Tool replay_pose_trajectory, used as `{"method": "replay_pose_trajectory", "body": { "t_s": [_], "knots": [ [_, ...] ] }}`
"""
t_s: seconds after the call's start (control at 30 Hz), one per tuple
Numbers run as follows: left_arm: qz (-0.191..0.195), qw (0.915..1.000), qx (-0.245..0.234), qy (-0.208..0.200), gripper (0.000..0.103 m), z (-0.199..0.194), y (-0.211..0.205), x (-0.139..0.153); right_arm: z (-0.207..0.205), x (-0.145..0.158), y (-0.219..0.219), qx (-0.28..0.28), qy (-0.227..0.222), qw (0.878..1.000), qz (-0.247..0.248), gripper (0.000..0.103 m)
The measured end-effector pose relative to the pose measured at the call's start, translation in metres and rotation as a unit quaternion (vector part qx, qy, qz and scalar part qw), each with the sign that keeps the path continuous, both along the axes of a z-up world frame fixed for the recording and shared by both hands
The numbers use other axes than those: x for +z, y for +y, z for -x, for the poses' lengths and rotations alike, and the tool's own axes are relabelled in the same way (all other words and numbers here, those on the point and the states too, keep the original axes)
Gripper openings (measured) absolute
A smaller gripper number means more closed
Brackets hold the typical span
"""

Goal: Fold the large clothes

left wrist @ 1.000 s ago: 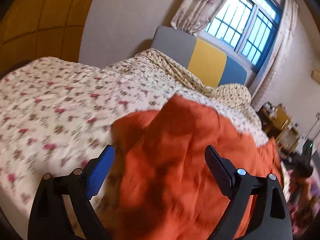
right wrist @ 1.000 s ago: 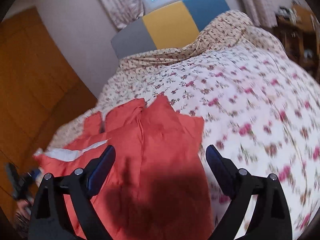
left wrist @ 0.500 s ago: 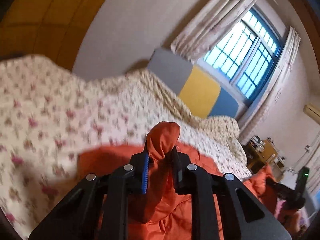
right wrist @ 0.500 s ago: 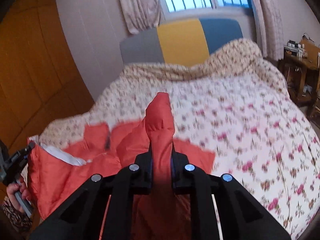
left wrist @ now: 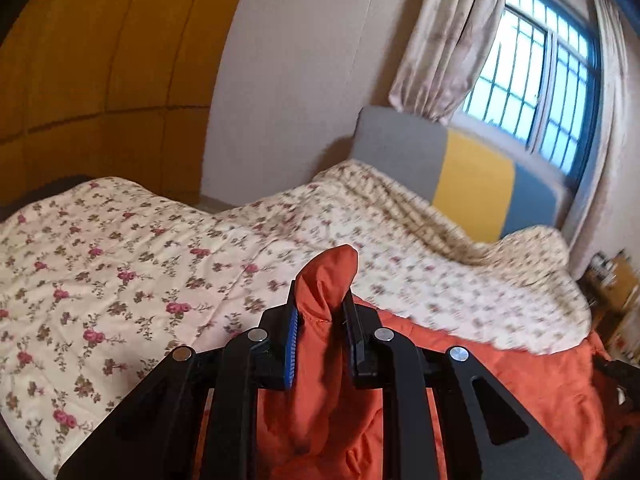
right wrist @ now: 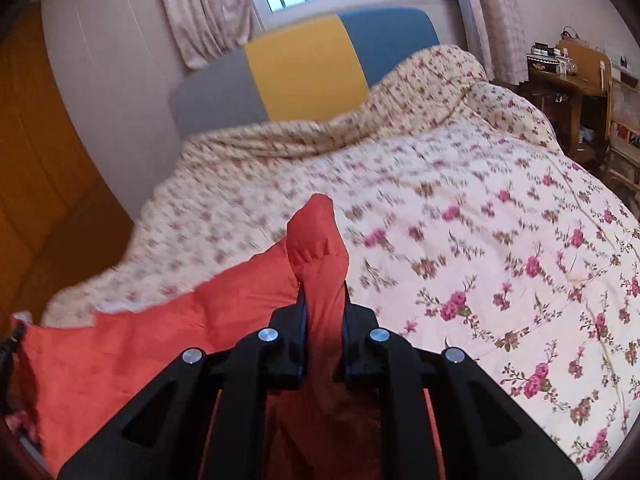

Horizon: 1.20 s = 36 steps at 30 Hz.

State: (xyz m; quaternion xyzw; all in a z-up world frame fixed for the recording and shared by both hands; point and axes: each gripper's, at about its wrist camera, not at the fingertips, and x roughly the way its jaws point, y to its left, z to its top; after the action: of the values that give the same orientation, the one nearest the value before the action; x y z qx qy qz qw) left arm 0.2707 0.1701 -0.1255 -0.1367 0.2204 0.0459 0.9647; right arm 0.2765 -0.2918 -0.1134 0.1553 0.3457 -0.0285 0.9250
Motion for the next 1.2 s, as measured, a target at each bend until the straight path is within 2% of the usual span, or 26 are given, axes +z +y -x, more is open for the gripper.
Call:
{"method": "replay_pose_trajectory", "body": {
  "t_s": [0.1, 0.27, 0.43, 0.6, 0.73, 0.77, 0.8, 0.83, 0.87, 0.9, 0.97, 1.03, 1.1, 1.2],
  "knots": [
    [-0.002, 0.9997, 0.009, 0.021, 0.018, -0.011, 0.000, -0.017, -0.008, -0.022, -0.003, -0.008, 0.019, 1.000, -0.002, 0.018],
    [0.023, 0.9971, 0.010, 0.072, 0.019, -0.032, 0.006, -0.047, -0.021, -0.051, -0.004, -0.014, 0.054, 0.998, 0.003, 0.031],
    [0.066, 0.9872, -0.001, 0.145, 0.023, -0.057, 0.012, -0.084, -0.035, -0.072, -0.007, -0.025, 0.085, 0.996, -0.006, 0.036],
    [0.088, 0.9807, -0.010, 0.174, 0.026, -0.065, 0.014, -0.099, -0.040, -0.081, -0.007, -0.031, 0.093, 0.995, -0.005, 0.038],
    [0.089, 0.9785, -0.003, 0.186, 0.040, -0.064, 0.015, -0.096, -0.039, -0.080, -0.010, -0.029, 0.093, 0.995, -0.013, 0.042],
    [0.085, 0.9783, 0.007, 0.189, 0.054, -0.058, 0.015, -0.090, -0.038, -0.078, -0.011, -0.029, 0.093, 0.995, -0.017, 0.049],
    [0.087, 0.9792, 0.009, 0.183, 0.065, -0.053, 0.017, -0.084, -0.037, -0.073, -0.013, -0.031, 0.092, 0.995, -0.020, 0.054],
    [0.094, 0.9814, 0.009, 0.167, 0.071, -0.045, 0.019, -0.076, -0.034, -0.069, -0.015, -0.033, 0.086, 0.995, -0.023, 0.058],
    [0.104, 0.9850, 0.016, 0.137, 0.077, -0.029, 0.021, -0.063, -0.027, -0.058, -0.017, -0.035, 0.068, 0.997, -0.027, 0.058],
    [0.110, 0.9874, 0.023, 0.112, 0.079, -0.016, 0.022, -0.052, -0.021, -0.050, -0.017, -0.036, 0.053, 0.998, -0.029, 0.058],
    [0.116, 0.9909, 0.030, 0.062, 0.080, 0.014, 0.019, -0.027, 0.001, -0.022, -0.014, -0.027, 0.008, 0.999, -0.034, 0.058],
    [0.113, 0.9931, 0.008, 0.029, 0.080, 0.039, 0.002, -0.008, 0.019, -0.002, -0.001, -0.004, -0.022, 0.999, -0.033, 0.058],
    [0.094, 0.9953, -0.016, 0.015, 0.080, 0.053, -0.024, 0.003, 0.035, 0.012, 0.022, 0.036, -0.045, 0.998, -0.026, 0.058],
    [0.039, 0.9970, -0.057, 0.035, 0.080, 0.047, -0.073, 0.009, 0.036, 0.017, 0.062, 0.096, -0.042, 0.994, 0.007, 0.056]
  ]
}}
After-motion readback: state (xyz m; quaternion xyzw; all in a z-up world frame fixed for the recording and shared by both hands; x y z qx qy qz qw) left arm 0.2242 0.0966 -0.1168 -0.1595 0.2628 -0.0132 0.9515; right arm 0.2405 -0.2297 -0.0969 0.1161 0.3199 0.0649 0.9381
